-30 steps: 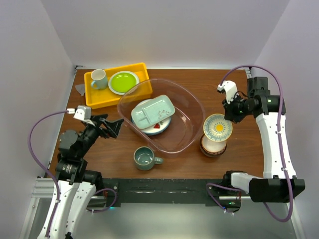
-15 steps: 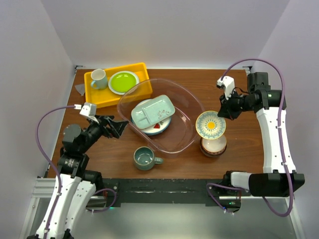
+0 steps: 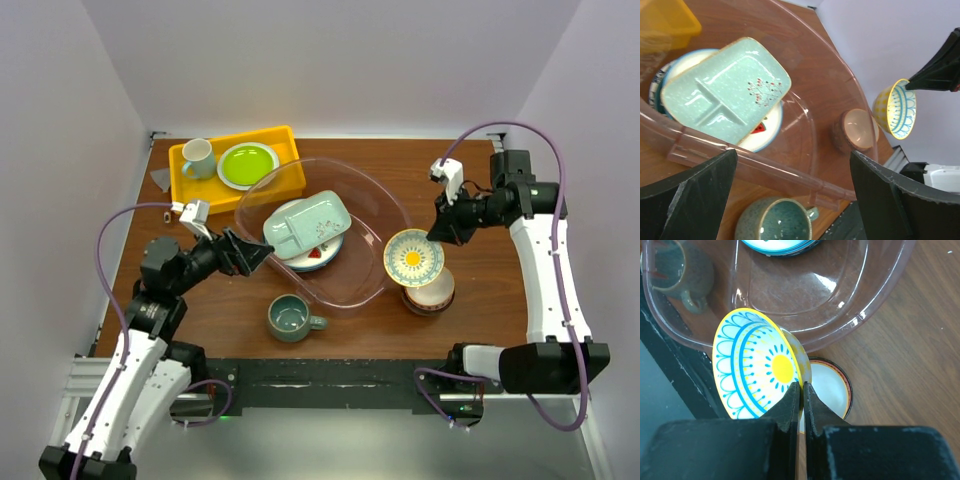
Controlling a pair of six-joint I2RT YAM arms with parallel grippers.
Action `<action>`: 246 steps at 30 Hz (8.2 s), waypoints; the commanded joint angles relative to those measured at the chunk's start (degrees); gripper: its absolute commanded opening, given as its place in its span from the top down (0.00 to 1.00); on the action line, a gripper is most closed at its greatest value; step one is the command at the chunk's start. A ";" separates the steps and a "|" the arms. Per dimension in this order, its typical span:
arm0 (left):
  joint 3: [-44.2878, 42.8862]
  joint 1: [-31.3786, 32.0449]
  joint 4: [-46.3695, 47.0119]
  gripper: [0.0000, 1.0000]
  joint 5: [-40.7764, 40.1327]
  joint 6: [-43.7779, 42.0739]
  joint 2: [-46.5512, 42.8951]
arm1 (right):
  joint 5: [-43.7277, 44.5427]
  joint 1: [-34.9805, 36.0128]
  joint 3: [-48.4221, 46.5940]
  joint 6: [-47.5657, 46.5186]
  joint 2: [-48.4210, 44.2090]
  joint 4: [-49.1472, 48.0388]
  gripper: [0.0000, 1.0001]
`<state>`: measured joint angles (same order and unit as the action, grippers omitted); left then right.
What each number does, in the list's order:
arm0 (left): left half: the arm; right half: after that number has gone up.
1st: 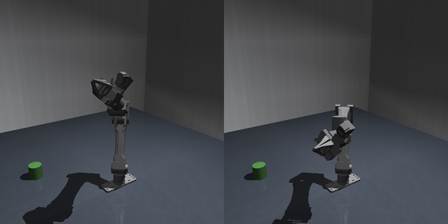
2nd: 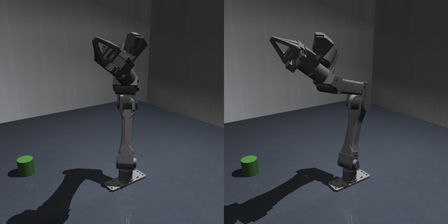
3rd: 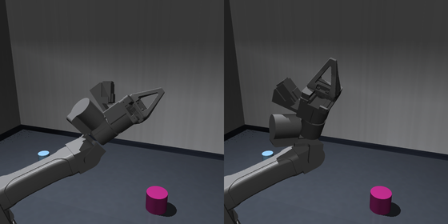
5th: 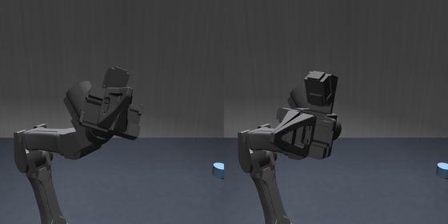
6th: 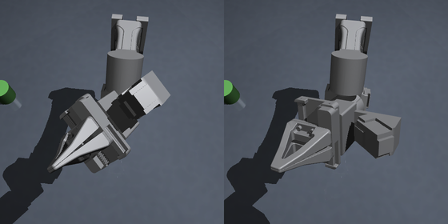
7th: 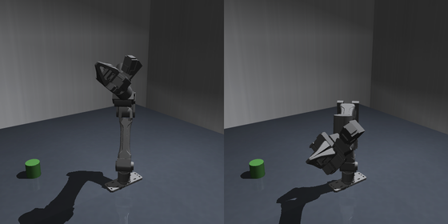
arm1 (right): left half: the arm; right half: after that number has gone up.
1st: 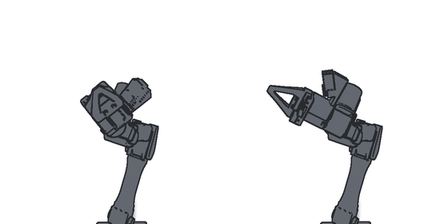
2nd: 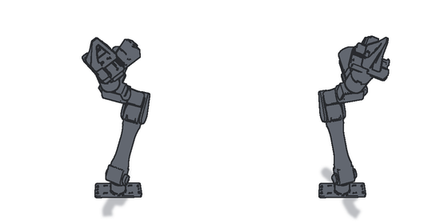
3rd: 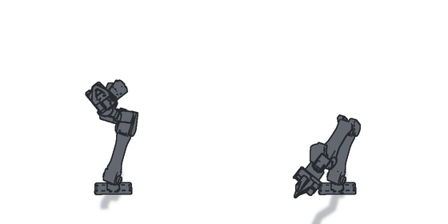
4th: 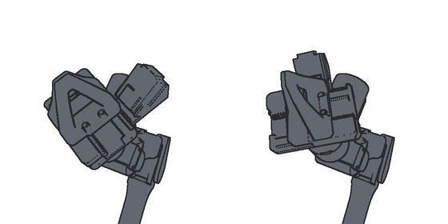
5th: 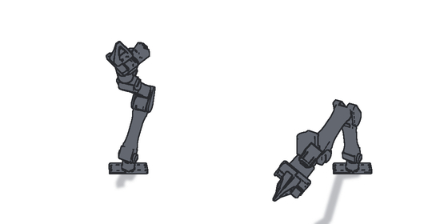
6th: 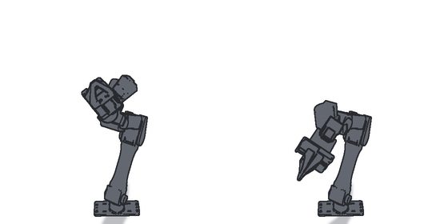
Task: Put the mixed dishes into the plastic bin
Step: Pick up the bowl from the center of the board, then place the bowl in the plastic bin.
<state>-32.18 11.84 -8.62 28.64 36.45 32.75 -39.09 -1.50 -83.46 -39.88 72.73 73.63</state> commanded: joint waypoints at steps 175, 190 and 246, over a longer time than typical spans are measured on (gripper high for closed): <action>-26.61 37.56 -3.60 1.00 -39.90 -8.50 29.56 | -20.15 -15.38 24.22 14.66 -12.35 -35.83 0.02; -25.91 37.47 -1.40 1.00 -36.47 -8.76 33.25 | -20.06 -16.08 26.07 13.95 -13.58 -36.71 0.02; -21.87 37.47 4.32 1.00 -29.79 -8.15 41.43 | -20.50 -16.26 26.60 13.95 -13.67 -36.71 0.02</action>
<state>-53.87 49.56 -10.07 -2.28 28.25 74.26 -58.06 -17.43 -56.95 -26.28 60.23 38.41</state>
